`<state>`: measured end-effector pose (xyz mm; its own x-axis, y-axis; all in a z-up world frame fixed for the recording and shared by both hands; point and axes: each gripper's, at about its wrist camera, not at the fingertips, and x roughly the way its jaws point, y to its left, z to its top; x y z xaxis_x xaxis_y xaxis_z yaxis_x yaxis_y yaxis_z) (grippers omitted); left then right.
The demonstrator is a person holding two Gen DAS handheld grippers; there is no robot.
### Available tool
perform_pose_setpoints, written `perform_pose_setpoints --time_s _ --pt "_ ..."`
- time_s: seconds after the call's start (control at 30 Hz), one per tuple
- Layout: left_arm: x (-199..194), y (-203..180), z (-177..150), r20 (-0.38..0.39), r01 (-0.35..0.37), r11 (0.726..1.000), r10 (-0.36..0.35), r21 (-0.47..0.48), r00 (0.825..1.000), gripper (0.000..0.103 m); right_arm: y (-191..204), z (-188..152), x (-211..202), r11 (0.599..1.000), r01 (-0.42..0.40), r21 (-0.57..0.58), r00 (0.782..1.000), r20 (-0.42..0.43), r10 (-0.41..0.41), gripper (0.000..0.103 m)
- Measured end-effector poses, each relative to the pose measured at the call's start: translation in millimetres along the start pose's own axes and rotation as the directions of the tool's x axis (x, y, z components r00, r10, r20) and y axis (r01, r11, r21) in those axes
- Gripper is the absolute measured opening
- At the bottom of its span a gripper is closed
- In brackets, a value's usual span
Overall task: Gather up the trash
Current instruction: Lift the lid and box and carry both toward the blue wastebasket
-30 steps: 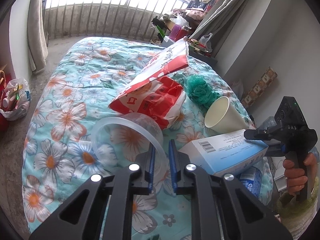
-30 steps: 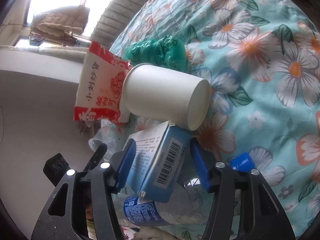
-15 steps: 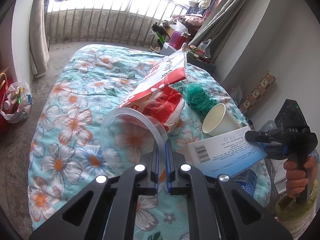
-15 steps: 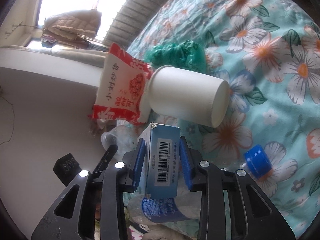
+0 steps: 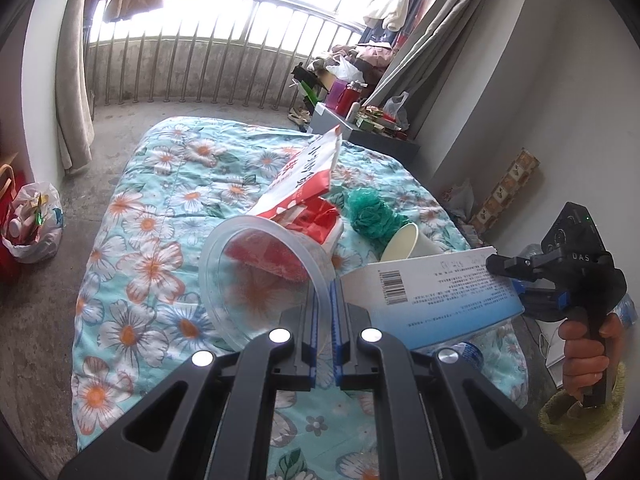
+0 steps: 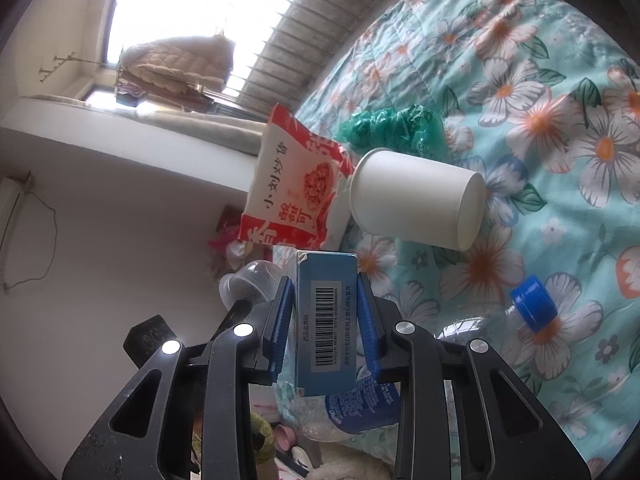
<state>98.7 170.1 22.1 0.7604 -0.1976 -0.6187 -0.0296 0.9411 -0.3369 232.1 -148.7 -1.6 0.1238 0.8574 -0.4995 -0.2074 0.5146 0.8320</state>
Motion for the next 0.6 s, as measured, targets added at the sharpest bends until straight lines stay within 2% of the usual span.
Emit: perform_pose_setpoints --time_s 0.6 --pt "-26 -48 3 0.014 0.059 0.994 -0.06 0.094 0.998 0.005 -24 -14 -66 0.997 -0.07 0.024 0.99 0.123 0.066 0.029"
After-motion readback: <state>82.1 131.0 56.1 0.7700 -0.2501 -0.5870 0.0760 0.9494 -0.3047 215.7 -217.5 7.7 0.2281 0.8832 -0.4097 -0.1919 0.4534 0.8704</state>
